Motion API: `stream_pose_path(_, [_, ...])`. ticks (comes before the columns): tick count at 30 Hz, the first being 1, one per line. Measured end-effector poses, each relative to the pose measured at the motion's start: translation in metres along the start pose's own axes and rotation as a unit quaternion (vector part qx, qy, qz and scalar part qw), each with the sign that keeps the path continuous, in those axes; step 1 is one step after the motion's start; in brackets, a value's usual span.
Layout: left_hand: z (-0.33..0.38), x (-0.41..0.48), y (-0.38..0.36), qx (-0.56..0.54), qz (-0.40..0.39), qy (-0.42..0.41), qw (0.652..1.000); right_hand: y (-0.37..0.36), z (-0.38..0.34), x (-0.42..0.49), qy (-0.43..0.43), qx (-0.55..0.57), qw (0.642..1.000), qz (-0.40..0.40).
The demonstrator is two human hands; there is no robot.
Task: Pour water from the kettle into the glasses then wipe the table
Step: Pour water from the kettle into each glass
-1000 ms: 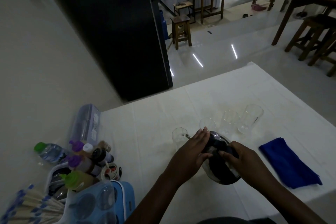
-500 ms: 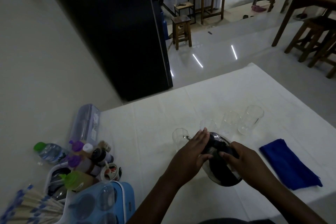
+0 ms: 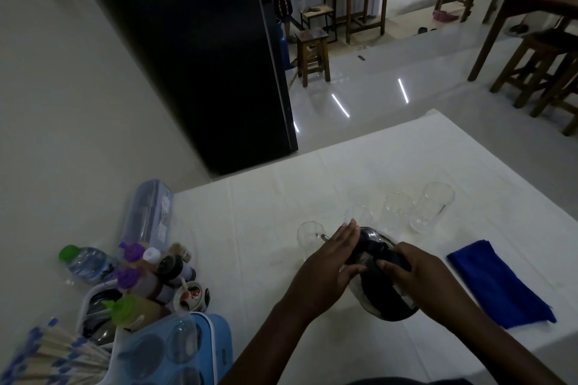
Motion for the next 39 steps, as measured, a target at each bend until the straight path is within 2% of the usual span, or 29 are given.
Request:
stream_pose_path(9, [0.000, -0.001, -0.002, 0.009, -0.003, -0.001, 1.000, -0.005, 0.011, -0.001, -0.010, 0.001, 1.000, 0.010])
stream_pose_path(25, [0.031, 0.003, -0.009, 0.060, -0.028, -0.045, 0.997, -0.011, 0.042, -0.023, -0.018, 0.139, 0.990, 0.021])
stream_pose_path(39, [0.076, 0.051, -0.037, 0.083, -0.024, -0.049, 0.995, 0.046, 0.080, -0.019, -0.017, 0.145, 0.989, 0.034])
Point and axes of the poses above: each hand's wrist, its own x-axis towards the middle knuckle, its own y-axis out of the back of the hand, z = x × y, the point moved 6 cm from there along x, towards the middle knuckle, and after that the axes turned 4 degrees about -y, right-handed, at the moved point
